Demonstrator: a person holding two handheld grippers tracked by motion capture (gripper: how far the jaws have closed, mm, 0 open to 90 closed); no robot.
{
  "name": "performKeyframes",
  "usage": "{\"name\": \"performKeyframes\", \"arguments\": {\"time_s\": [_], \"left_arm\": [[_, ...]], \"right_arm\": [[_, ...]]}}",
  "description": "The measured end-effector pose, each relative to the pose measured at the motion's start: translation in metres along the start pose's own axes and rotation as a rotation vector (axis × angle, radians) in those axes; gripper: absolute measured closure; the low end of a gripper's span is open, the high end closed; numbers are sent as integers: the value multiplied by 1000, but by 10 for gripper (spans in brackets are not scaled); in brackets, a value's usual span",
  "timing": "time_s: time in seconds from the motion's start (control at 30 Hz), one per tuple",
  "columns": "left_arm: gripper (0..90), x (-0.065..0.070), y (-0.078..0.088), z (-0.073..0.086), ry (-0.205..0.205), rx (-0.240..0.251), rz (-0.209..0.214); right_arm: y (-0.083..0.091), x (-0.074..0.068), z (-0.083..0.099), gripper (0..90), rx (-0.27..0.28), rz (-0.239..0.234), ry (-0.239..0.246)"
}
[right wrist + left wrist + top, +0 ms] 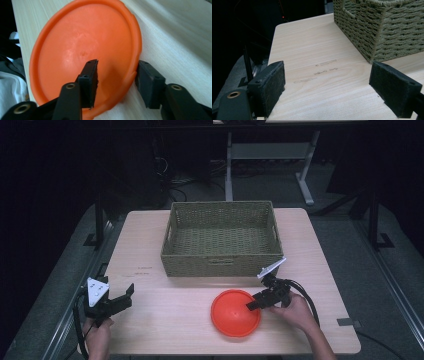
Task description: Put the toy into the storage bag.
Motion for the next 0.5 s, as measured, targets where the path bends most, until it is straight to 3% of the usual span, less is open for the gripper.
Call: {"name": "performKeyframes", "arguments": {"time_s": [0.2,0.5], "left_arm": [[127,2,0,0,4,-1,-2],[127,8,2,-3,-28,9,-4]], "right_arm": [[-2,0,1,575,37,4,-5],[2,1,1,717,60,32,-24]]}}
Point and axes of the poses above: each handheld gripper's, and its own axes: y roughly backward along the jaws, z roughly out of its underside, x roughly to its right, the point moved 3 cm from there along -y, roughly forward along the jaws
